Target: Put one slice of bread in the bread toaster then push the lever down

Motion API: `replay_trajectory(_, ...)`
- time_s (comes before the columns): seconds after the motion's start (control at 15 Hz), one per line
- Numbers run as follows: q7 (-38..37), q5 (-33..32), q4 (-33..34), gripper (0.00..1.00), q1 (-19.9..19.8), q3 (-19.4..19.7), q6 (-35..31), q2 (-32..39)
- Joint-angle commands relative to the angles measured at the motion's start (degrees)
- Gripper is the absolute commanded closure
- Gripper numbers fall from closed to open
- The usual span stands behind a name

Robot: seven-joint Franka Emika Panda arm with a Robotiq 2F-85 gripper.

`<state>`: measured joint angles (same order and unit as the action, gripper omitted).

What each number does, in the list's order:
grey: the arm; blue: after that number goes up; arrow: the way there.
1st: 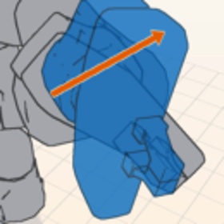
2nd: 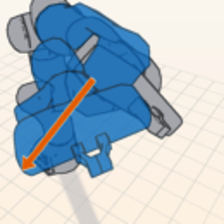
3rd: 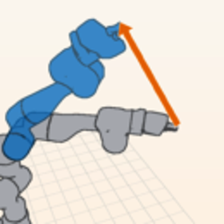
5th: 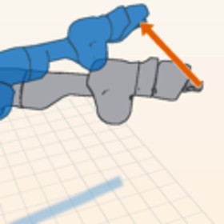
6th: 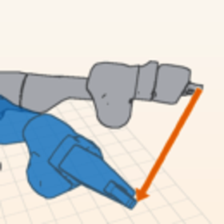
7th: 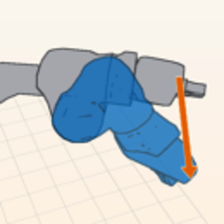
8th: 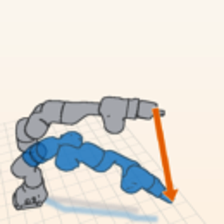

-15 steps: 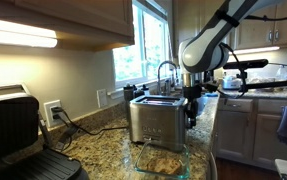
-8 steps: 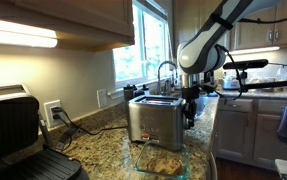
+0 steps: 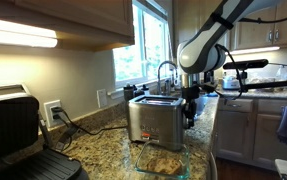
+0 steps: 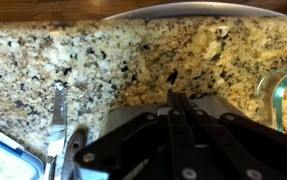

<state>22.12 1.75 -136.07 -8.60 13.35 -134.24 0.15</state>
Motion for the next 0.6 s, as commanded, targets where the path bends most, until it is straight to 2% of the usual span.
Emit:
replay_trajectory(0.0, -1.5, -1.6, -3.3, 0.95, -1.1, -0.7, -1.3, -3.2)
replay_trajectory(0.53, -2.1, -3.6, -8.5, 0.95, -1.4, -0.4, -1.3, -11.9)
